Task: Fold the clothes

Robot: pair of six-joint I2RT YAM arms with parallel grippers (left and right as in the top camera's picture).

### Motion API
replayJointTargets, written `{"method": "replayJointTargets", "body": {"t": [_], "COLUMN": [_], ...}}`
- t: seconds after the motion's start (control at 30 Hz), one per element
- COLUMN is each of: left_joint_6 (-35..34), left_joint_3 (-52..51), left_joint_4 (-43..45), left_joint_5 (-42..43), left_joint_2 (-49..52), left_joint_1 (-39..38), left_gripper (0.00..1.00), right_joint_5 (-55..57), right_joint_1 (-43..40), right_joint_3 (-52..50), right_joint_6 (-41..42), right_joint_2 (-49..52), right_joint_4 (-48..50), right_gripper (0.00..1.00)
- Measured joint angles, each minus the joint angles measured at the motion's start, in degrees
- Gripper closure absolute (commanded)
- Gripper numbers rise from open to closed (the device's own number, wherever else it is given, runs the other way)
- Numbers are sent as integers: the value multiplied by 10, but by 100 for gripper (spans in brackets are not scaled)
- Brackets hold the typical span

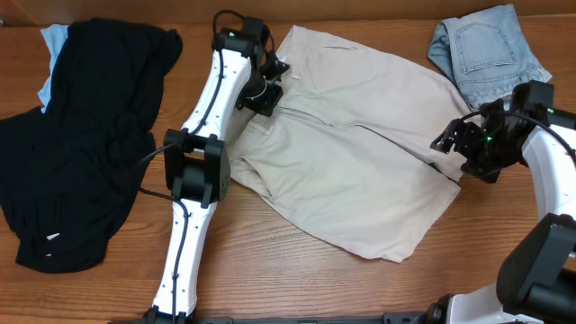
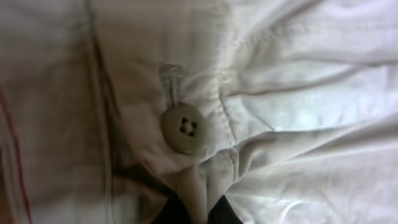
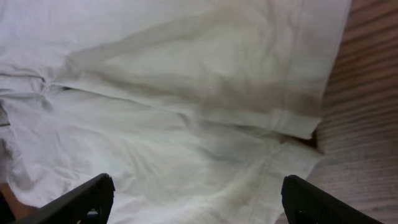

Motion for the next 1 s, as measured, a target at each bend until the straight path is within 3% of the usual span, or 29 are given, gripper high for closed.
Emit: {"method": "replayJointTargets", "body": {"t": [0.23,0.43,0.57,0.9,0.97,1.0], "left_joint_6": [-88,-118,-125,-154,-158,-163], "left_joint_3": [3,1,-2,-82,-84,-84], "left_joint_4": [-90,-138,-157,-146,-140,-137], "left_joint_5": [-58,-73,-73,-140,-147,-150], "left_joint_2": [-28,-30,-30,-30,-30,-30], "left_joint_1": [68,146,160,127,133,138], "left_gripper": [96,96,95,83,75,66], "right_joint_5": [2,2,2,2,2,2], "right_joint_1": [72,133,169,198,198,198], "right_joint_3": [0,0,0,-1,-7,-13], "right_joint_6": [9,45,71,88,89,90], "right_joint_2": [7,57,92,104,104,104], "right_joint_4": [40,81,106,81,76,70], "right_gripper": [10,10,10,10,11,13]}}
